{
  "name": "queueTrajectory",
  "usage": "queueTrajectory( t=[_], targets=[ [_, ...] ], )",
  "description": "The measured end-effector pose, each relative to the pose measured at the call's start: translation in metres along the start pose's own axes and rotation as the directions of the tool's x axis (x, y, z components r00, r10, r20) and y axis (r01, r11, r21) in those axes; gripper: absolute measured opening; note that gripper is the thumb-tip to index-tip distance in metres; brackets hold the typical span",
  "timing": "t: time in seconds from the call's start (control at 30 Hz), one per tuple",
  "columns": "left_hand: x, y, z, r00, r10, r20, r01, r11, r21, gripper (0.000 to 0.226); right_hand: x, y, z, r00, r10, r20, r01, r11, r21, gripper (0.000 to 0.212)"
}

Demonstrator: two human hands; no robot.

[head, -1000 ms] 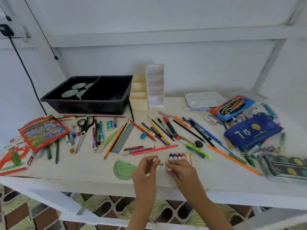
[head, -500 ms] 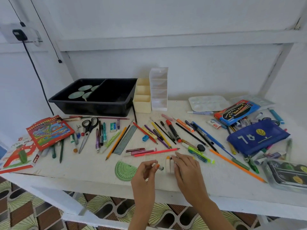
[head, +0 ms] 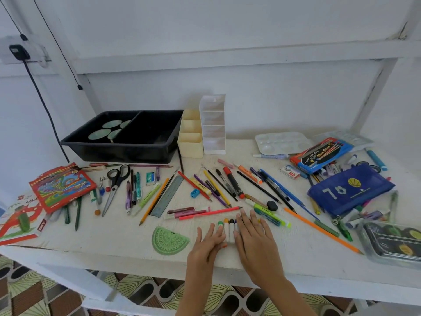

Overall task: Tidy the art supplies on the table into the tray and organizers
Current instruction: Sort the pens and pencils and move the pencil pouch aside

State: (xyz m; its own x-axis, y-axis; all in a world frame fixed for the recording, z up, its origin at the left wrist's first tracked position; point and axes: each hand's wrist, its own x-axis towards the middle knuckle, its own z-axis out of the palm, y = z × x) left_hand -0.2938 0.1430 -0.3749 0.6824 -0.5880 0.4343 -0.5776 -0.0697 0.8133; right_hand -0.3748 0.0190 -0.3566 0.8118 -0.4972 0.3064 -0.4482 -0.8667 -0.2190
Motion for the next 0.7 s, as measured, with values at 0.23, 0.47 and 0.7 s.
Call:
queueTrajectory(
  t=[0.23, 0.47, 0.7],
  targets=[
    [0.008, -0.003, -0.004, 0.995, 0.006, 0.099, -0.009, 1.000, 0.030, 0.032, 0.000, -0.002, -0.003, 1.000, -0.014, -0.008, 0.014, 1.000, 0.027, 0.060],
    [0.005, 0.008, -0.005, 0.992, -0.086, 0.093, 0.077, 0.992, 0.099, 0.031, 0.001, -0.001, 0.000, 0.999, -0.036, -0.018, 0.037, 0.999, 0.039, 0.063],
    [0.001, 0.010, -0.024, 0.975, -0.159, -0.152, 0.178, 0.977, 0.117, 0.030, 0.011, -0.020, -0.005, 0.996, -0.037, -0.082, 0.051, 0.983, 0.174, 0.061]
  ],
)
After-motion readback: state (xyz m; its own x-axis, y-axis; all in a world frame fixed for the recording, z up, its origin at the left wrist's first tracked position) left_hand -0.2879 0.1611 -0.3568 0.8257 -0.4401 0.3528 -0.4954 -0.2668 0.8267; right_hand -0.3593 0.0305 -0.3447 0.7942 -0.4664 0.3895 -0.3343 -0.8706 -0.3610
